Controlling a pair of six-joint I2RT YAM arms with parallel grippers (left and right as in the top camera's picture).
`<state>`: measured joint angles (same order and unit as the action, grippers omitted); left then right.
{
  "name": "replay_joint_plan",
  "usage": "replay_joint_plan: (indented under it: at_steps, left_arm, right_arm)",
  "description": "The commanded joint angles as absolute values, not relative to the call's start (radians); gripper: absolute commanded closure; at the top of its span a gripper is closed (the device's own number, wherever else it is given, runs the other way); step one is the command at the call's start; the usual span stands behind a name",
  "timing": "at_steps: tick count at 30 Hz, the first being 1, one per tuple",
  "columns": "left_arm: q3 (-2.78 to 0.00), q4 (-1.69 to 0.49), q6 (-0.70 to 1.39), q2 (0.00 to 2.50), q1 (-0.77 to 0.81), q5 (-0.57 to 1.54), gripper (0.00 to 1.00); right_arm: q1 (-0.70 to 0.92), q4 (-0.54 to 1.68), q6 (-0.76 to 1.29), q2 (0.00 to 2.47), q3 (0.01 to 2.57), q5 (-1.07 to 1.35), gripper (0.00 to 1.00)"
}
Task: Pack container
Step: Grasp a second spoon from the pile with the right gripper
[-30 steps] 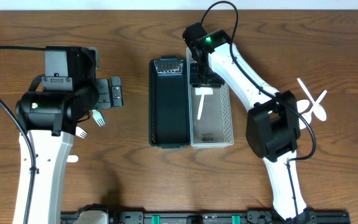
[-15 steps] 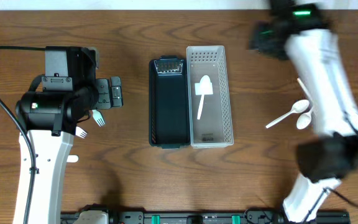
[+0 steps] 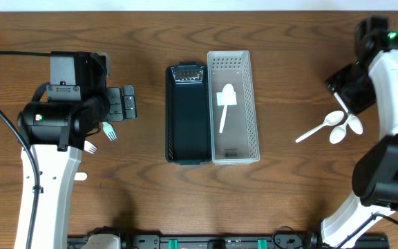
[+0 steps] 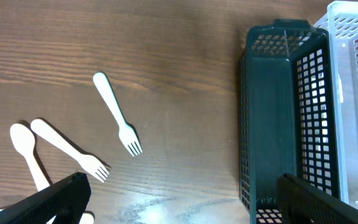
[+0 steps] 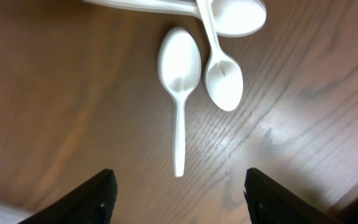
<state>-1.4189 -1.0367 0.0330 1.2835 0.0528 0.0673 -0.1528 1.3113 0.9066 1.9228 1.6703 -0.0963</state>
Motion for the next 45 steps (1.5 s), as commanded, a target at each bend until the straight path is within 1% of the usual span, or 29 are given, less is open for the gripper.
replay_joint_plan:
  at_steps: [1, 5, 12, 19, 23, 24, 26, 28, 29, 31, 34, 41, 45]
  left_arm:
    - [-1.422, -1.040, 0.038, 1.287, 0.049, 0.056, 0.02]
    - [-1.422, -1.042, 0.038, 1.287, 0.049, 0.056, 0.02]
    - [-1.422, -1.048, 0.038, 1.287, 0.049, 0.056, 0.02]
    - [-1.422, -1.051, 0.038, 1.287, 0.049, 0.056, 0.02]
    - [-1.422, -1.051, 0.038, 1.287, 0.049, 0.056, 0.02]
    - [-1.422, -1.051, 0.038, 1.287, 0.049, 0.055, 0.02]
    - [-1.422, -1.051, 0.038, 1.287, 0.049, 0.055, 0.02]
    - [-1.422, -1.051, 0.038, 1.287, 0.049, 0.056, 0.02]
    - [-1.422, -1.051, 0.038, 1.287, 0.049, 0.056, 0.02]
    - [-1.422, -1.051, 0.038, 1.287, 0.049, 0.056, 0.02]
    - [-1.422, -1.051, 0.038, 1.287, 0.049, 0.056, 0.02]
    - [-1.422, -1.052, 0.038, 1.287, 0.049, 0.055, 0.02]
    - [-1.422, -1.052, 0.038, 1.287, 0.049, 0.056, 0.02]
  right_arm:
    - [-0.143, 1.230, 0.980, 1.916, 1.539, -0.084, 0.32]
    - [-0.143, 1.094, 0.979, 1.916, 1.408, -0.062, 0.33]
    - [-0.143, 0.923, 0.952, 1.916, 1.288, -0.063, 0.33]
    - [-0.143, 0.815, 0.942, 1.916, 1.205, -0.063, 0.34]
    - [-0.143, 0.760, 0.941, 1.916, 1.153, -0.063, 0.37]
    - [-0.143, 0.752, 0.941, 1.916, 1.143, -0.063, 0.39]
    - [-0.143, 0.747, 0.942, 1.916, 1.132, -0.063, 0.45]
    - [-0.143, 0.748, 0.942, 1.916, 1.129, -0.063, 0.61]
    - [-0.143, 0.748, 0.942, 1.916, 1.129, -0.062, 0.71]
    - [-0.143, 0.747, 0.941, 1.916, 1.129, -0.056, 0.83]
    - [-0.143, 0.747, 0.941, 1.916, 1.129, -0.051, 0.98]
    - [-0.136, 0.748, 0.877, 1.905, 1.143, -0.054, 0.99]
    - [-0.100, 0.774, 0.807, 1.862, 1.213, -0.052, 0.99]
